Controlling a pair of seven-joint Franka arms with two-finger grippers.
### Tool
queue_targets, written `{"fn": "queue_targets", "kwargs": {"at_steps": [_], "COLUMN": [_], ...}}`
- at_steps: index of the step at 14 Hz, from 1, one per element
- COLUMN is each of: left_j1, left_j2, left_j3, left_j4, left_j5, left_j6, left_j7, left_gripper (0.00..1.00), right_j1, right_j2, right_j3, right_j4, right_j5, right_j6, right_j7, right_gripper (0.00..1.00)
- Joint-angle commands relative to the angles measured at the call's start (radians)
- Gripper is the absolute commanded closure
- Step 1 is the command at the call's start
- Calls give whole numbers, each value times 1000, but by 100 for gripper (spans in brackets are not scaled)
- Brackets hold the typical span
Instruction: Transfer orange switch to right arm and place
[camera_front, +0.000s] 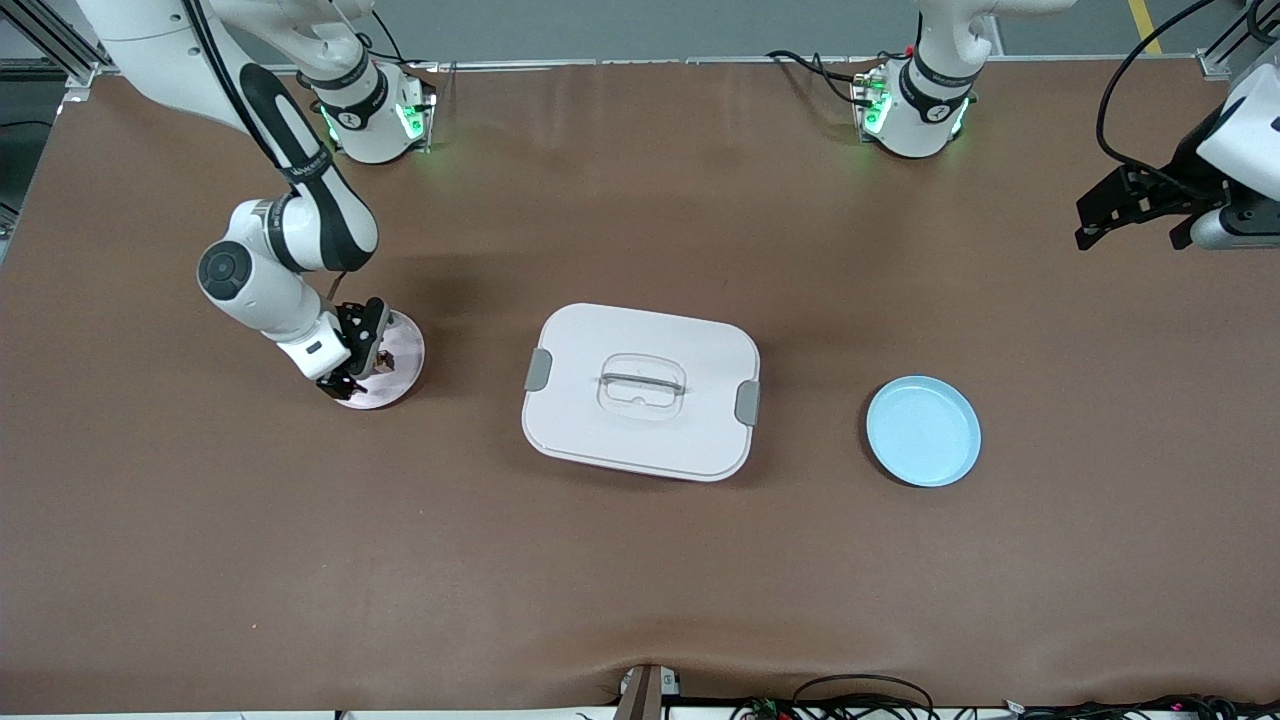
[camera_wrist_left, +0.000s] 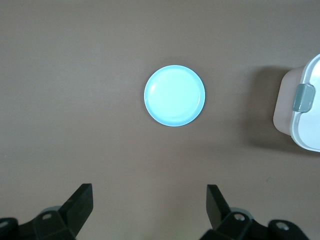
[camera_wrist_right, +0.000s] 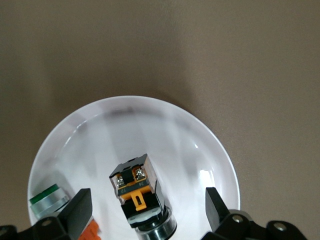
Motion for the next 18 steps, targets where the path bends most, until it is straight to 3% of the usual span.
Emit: {"fn": "queue_targets", "kwargs": {"at_steps": [1, 3, 6, 10, 18], "left_j1": [5, 5, 5, 5, 7], "left_j2": [-7, -6, -6, -4, -7], "left_j3": [3, 3, 3, 3, 3], "left_j4": [-5, -5, -6, -6, -8], "left_j5": [-8, -7, -7, -7, -7], "left_j6": [9, 11, 11, 11, 8], "left_j7": [18, 20, 18, 18, 20], "left_gripper": [0, 0, 0, 0, 0], "right_j1": [-8, -6, -11, -14, -51], "right_j2": [-51, -74, -81, -86, -80], "right_j3": [8, 8, 5, 8, 7], "right_j4": [44, 102, 254, 492, 868], "right_j5": [-11, -19, -23, -153, -152], "right_j6": [-152, -287, -592, -916, -1278], "right_j7": [112, 226, 414, 643, 985], "right_gripper": [0, 0, 0, 0, 0]}}
